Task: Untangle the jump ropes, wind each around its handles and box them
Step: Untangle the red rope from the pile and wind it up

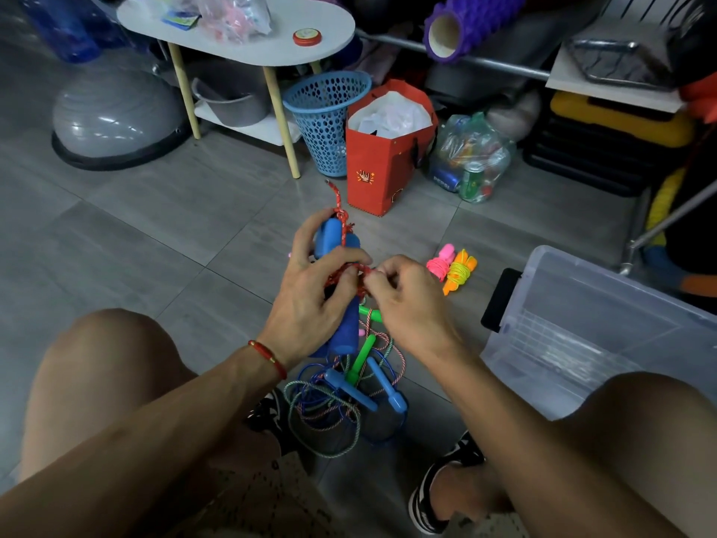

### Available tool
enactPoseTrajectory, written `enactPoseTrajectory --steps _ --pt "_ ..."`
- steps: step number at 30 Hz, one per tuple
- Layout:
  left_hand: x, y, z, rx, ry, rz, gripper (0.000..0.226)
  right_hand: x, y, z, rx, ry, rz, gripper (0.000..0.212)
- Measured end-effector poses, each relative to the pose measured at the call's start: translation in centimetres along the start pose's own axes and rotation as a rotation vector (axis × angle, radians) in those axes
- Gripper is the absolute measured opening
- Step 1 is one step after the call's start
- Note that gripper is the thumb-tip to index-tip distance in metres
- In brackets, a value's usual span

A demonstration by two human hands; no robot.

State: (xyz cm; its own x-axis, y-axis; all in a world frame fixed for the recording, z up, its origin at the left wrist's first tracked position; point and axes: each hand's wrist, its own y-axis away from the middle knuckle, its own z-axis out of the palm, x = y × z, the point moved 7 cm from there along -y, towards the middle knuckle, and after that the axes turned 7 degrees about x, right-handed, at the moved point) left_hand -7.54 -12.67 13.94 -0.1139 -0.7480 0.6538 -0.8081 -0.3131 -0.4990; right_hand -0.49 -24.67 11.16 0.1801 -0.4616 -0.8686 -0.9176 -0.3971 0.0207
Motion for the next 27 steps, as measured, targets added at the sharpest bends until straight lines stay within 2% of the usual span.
enactPoseTrajectory --steps 2,4,6,8,10,14,17,20,23,25,27 --pt "0.2 0.0 -0.3 0.039 0.011 0.006 0.018 1.0 0.3 0.6 -0.026 -0.429 0.271 0.032" --pt "0.4 0.0 -0.4 0.055 0.041 0.017 0.017 1.3 0.7 1.3 -0.047 -0.830 0.498 0.011" --pt "0.1 0.0 -0.4 0.052 0.090 -0.017 0.017 0.9 0.6 0.8 -0.066 -0.939 0.512 0.005" --pt "-0.3 0.2 -0.2 0.025 0.138 -0.097 0.021 0.5 0.0 -0.3 -0.101 -0.959 0.382 0.016" --pt "-0.3 0.6 0.7 -0.049 0.207 -0.146 0.028 0.2 -0.4 -1.2 -0.119 -0.850 0.260 0.020" --pt "0.0 0.9 1.4 -0.145 0.326 -0.267 0.042 0.3 -0.4 -1.4 -0.073 -0.476 0.077 0.011" --pt "-0.7 0.6 1.2 -0.134 0.164 -0.218 0.044 0.5 -0.5 -1.5 -0.033 -0.219 0.031 0.020" --pt "-0.4 0.4 1.1 -0.101 -0.002 -0.142 0.045 0.5 -0.5 -1.6 -0.094 0.010 0.017 0.029" --pt "0.0 0.4 1.0 -0.112 -0.074 -0.089 0.049 0.6 0.0 -1.0 -0.200 0.162 0.020 0.031" --pt "0.2 0.5 0.7 -0.123 -0.051 -0.082 0.047 0.4 -0.1 -0.9 -0.198 0.221 -0.013 0.038" --pt "0.2 0.5 0.5 -0.125 -0.007 -0.097 0.048 0.5 -0.3 -1.4 -0.160 0.158 -0.007 0.043"
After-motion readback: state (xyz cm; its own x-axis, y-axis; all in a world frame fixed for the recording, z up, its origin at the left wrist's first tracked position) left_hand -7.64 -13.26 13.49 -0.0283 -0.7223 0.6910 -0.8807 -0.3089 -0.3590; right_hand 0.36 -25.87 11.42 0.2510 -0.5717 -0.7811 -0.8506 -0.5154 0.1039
